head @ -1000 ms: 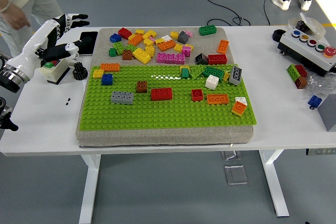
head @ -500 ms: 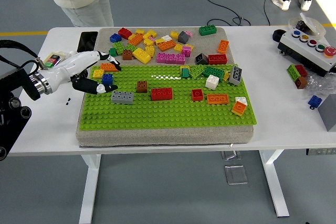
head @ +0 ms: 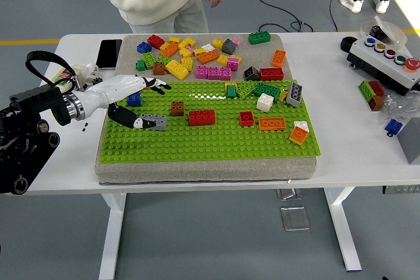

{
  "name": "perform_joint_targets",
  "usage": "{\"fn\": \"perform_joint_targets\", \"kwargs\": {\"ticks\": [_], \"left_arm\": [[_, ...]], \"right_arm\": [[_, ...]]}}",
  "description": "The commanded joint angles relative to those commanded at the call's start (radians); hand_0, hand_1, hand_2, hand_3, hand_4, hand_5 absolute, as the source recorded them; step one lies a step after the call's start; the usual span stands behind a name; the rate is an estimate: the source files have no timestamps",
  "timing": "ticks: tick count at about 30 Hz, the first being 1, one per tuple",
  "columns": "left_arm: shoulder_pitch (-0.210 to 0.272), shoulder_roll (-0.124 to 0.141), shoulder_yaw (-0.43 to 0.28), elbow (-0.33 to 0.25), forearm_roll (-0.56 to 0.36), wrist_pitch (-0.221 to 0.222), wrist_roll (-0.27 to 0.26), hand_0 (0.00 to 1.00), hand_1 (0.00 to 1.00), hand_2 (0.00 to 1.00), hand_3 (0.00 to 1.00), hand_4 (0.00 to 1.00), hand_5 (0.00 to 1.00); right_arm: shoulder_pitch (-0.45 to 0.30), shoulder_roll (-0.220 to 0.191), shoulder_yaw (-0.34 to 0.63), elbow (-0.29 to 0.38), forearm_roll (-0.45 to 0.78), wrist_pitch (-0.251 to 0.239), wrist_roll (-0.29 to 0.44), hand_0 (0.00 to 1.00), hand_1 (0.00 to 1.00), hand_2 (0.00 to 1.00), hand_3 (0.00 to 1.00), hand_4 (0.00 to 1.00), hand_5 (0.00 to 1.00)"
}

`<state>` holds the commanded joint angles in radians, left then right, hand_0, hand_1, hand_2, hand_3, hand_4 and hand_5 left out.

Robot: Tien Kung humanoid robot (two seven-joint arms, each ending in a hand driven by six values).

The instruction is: Pick up the brick,pile it on top of brick,press brick,pick up the brick,pile it on top of brick,press brick

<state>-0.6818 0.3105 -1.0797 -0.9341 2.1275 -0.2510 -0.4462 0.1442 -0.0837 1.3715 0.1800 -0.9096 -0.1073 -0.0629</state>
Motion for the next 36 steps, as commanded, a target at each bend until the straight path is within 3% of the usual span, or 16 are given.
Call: {"fn": "perform_joint_targets", "kwargs": {"ticks": [6, 12, 22, 23, 28, 29, 34, 36], "left_arm": [[-0.044, -0.028, 0.056, 0.083, 0.017, 0.062, -0.005, 0.897, 0.866, 0.842, 0.865, 0.856, 0.229], [-0.075, -0.051, 0.086, 0.135, 0.084, 0.088, -0.002, 0.88, 0.83, 0.808, 0.831, 0.855, 0.227], [-0.093, -0.061, 0.13, 0.202, 0.123, 0.109, 0.001, 0.872, 0.82, 0.794, 0.813, 0.861, 0.222], [-0.096, -0.061, 0.132, 0.21, 0.126, 0.112, 0.001, 0.833, 0.794, 0.761, 0.748, 0.821, 0.21], [-0.105, -0.06, 0.143, 0.238, 0.141, 0.126, 0.002, 0.833, 0.794, 0.761, 0.748, 0.821, 0.21], [-0.106, -0.06, 0.143, 0.243, 0.141, 0.128, 0.002, 0.798, 0.773, 0.742, 0.68, 0.76, 0.19], [-0.109, -0.057, 0.146, 0.262, 0.141, 0.136, 0.003, 0.798, 0.773, 0.742, 0.68, 0.76, 0.19], [-0.112, -0.058, 0.147, 0.27, 0.141, 0.139, 0.004, 0.786, 0.761, 0.717, 0.647, 0.709, 0.169]], "right_arm": [[0.0, -0.001, -0.002, 0.0, 0.001, 0.001, 0.001, 0.753, 0.686, 0.732, 0.738, 0.998, 0.637], [0.002, -0.001, -0.003, 0.0, 0.002, 0.001, 0.002, 0.754, 0.686, 0.732, 0.737, 0.998, 0.637], [0.002, -0.001, -0.005, 0.0, 0.003, 0.001, 0.002, 0.753, 0.686, 0.733, 0.737, 0.998, 0.637], [0.002, -0.001, -0.006, 0.0, 0.004, 0.0, 0.003, 0.754, 0.687, 0.733, 0.737, 0.998, 0.638], [0.002, -0.001, -0.006, 0.0, 0.003, 0.001, 0.003, 0.754, 0.687, 0.733, 0.737, 0.998, 0.638], [0.002, -0.001, -0.006, 0.0, 0.003, 0.001, 0.003, 0.754, 0.687, 0.732, 0.735, 0.998, 0.637], [0.001, -0.002, -0.006, 0.0, 0.003, 0.002, 0.002, 0.754, 0.687, 0.732, 0.735, 0.998, 0.637], [0.001, -0.002, -0.006, 0.0, 0.003, 0.003, 0.002, 0.754, 0.687, 0.733, 0.736, 0.998, 0.638]]}}
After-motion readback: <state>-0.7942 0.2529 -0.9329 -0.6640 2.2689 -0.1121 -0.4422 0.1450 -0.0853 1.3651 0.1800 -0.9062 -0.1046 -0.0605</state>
